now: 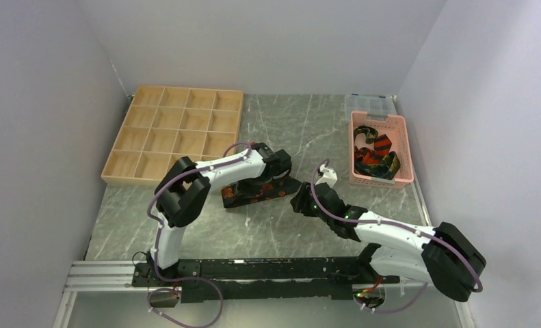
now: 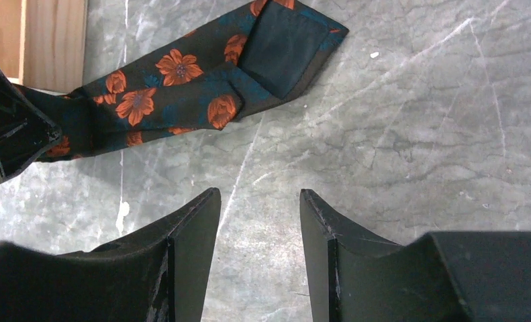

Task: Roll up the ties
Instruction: Roll the tie at the center of the board.

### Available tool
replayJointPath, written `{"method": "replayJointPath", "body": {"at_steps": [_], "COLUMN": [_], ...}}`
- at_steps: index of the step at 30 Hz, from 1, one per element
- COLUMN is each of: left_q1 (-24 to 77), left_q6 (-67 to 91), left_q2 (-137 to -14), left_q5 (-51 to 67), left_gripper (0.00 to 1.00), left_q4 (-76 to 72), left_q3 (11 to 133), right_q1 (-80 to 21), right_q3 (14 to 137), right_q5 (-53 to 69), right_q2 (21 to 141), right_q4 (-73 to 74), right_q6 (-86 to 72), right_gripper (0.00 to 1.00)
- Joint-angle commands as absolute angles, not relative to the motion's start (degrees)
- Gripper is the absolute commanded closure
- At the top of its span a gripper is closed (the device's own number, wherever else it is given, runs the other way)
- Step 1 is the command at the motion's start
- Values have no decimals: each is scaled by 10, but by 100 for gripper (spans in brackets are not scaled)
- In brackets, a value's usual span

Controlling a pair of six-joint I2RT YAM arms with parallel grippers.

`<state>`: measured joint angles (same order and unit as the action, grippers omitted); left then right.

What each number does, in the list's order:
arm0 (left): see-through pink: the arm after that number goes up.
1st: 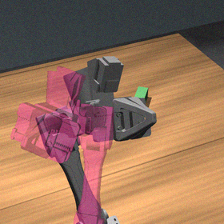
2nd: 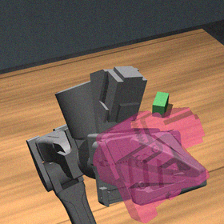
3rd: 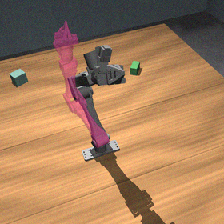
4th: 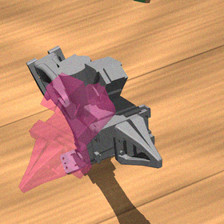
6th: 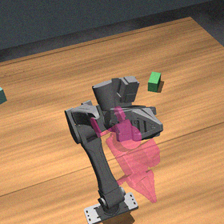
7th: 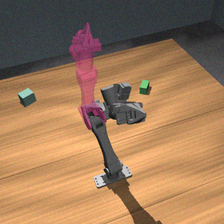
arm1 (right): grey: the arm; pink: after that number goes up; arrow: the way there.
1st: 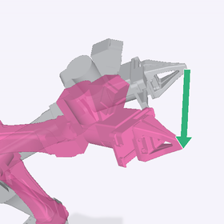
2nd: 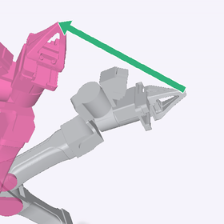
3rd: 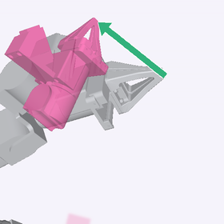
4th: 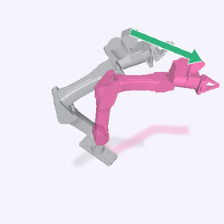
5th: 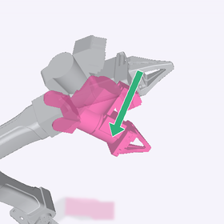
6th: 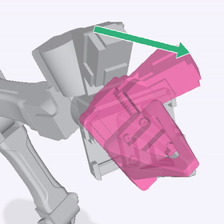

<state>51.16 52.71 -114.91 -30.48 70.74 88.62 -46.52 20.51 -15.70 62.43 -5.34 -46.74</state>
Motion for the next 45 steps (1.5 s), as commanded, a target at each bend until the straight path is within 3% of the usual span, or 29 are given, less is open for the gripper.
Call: {"method": "replayJointPath", "body": {"at_steps": [1, 8, 11, 17, 23, 32, 37, 41, 45], "left_q1": [519, 518, 518, 518, 518, 514, 477, 393, 319], "left_q6": [510, 483, 481, 482, 485, 497, 520, 491, 470], "left_q2": [-1162, -1158, -1154, -1115, -1000, -859, -692, -499, -387], "left_q5": [-276, -248, -245, -232, -212, -213, -210, -115, -35], "left_gripper": [88, 51, 41, 37, 23, 20, 14, 11, 6], "left_q4": [677, 627, 617, 576, 485, 400, 312, 163, 124], "left_q3": [906, 896, 888, 850, 758, 644, 492, 306, 229], "right_q1": [-462, -462, -462, -462, -462, -463, -467, -471, -484], "right_q3": [199, 195, 195, 195, 209, 273, 343, 415, 477], "right_q5": [-171, -171, -170, -144, -105, -22, 40, 56, 36], "right_q2": [613, 612, 613, 620, 635, 681, 731, 806, 868], "right_q4": [-54, -55, -58, -78, -89, -99, -105, -90, -63], "right_q6": [-472, -471, -470, -456, -435, -397, -404, -411, -410], "right_gripper": [48, 48, 47, 47, 46, 43, 42, 42, 43]}}
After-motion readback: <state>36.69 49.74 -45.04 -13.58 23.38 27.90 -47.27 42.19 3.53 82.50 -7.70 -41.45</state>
